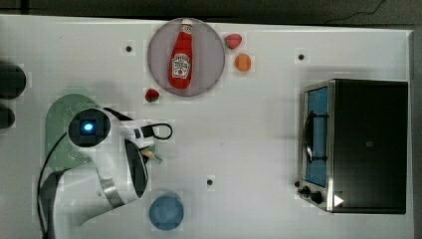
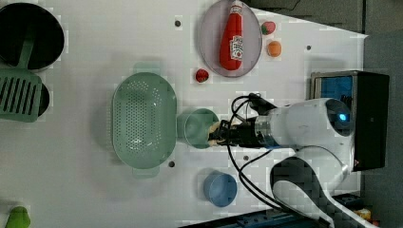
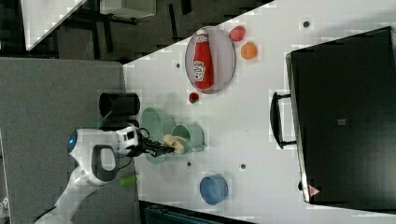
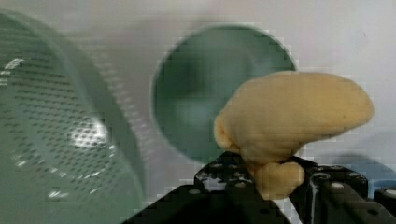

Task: Pick Banana and place it in mug.

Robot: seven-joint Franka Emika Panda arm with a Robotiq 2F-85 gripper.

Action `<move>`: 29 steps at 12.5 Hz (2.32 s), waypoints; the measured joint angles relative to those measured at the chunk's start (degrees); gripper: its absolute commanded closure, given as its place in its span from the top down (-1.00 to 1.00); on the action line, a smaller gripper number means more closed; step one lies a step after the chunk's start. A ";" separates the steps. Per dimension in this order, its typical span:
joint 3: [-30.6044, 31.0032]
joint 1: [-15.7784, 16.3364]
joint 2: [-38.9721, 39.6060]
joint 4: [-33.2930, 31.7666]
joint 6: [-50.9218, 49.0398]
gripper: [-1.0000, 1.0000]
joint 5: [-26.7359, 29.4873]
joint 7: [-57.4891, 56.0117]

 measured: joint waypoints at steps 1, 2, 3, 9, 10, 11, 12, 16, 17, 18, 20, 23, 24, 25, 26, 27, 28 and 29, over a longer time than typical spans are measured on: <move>-0.10 -0.14 1.24 -0.56 1.40 -0.42 -1.59 0.18; -0.06 -0.16 1.79 -0.56 1.62 -0.23 -3.62 0.19; 0.24 -0.16 1.76 -0.67 2.15 0.00 -3.65 0.85; 0.71 1.07 1.13 -0.78 5.18 1.00 -4.40 9.05; 1.09 0.78 1.16 -0.78 6.32 1.00 -4.40 9.06; 1.94 0.08 1.02 -0.67 7.81 1.00 -4.41 9.07; 2.15 0.00 0.71 -0.67 9.40 1.00 -3.97 9.42; -0.97 0.44 -9.79 -0.56 4.70 1.00 -2.60 11.56; -3.16 0.37 -13.69 -0.11 2.04 1.00 -2.61 11.56; -5.48 0.50 -16.43 1.01 -1.87 1.00 -2.95 11.52; -9.40 -0.78 -19.81 5.26 -13.47 1.00 -3.90 11.17; -17.04 -0.69 -23.12 11.41 -23.74 1.00 -3.33 10.65; -19.78 -0.46 -23.71 13.99 -27.61 1.00 -3.76 10.46; -21.84 -0.78 -23.97 16.39 -30.17 1.00 -3.86 10.32; -23.68 -1.17 -24.33 17.96 -32.29 1.00 -4.08 9.88; -24.80 -1.65 -24.54 19.36 -32.63 1.00 -4.72 9.20; -25.96 -1.81 -24.67 20.37 -33.10 1.00 -5.05 8.20; -27.47 -1.59 -24.91 20.70 -33.84 1.00 -5.77 7.32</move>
